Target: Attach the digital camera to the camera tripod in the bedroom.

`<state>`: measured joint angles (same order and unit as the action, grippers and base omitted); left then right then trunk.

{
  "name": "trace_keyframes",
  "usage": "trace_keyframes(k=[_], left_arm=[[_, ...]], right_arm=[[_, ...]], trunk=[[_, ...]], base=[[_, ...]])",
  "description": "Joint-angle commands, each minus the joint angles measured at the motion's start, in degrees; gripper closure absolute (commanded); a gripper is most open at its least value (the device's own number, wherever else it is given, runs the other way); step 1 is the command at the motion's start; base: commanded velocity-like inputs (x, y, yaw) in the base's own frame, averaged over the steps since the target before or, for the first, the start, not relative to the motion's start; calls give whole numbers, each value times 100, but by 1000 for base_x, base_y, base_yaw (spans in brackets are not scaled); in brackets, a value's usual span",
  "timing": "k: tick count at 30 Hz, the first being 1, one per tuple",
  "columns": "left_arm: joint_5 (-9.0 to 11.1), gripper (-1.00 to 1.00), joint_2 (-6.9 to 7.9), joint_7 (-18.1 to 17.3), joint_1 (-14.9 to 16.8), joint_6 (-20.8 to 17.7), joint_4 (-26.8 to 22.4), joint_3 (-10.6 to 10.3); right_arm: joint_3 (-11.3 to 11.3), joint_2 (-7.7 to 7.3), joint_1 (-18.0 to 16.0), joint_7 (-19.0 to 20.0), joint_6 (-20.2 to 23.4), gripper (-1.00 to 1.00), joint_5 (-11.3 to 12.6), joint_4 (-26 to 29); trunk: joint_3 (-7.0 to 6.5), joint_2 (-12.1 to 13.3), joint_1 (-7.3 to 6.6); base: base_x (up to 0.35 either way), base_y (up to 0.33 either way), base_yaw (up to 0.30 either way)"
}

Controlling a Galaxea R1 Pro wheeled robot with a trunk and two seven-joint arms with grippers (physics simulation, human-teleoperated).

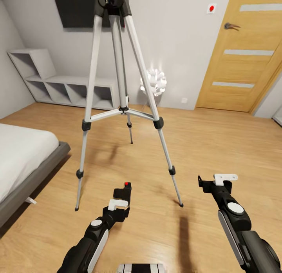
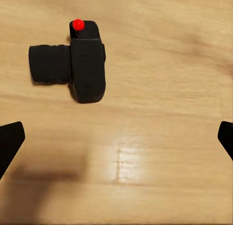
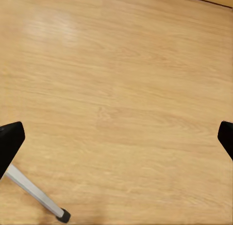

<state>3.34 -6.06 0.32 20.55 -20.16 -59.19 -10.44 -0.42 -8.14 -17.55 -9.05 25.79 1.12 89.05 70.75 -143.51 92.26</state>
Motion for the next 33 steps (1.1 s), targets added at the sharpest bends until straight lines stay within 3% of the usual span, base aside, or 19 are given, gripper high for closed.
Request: trace_keyframes(k=[1,33], left_arm=[[35,-100,2,3,1,-32,-10,-1],[35,-100,9,3,1,-32,1,-1]], right_arm=[[7,-3,-3,-26,32,-100,11,8],[7,-3,-3,-26,32,-100,11,8]], trunk=[[37,-4,1],[1050,-46,84]], base=[[0,0,0],[0,0,0]])
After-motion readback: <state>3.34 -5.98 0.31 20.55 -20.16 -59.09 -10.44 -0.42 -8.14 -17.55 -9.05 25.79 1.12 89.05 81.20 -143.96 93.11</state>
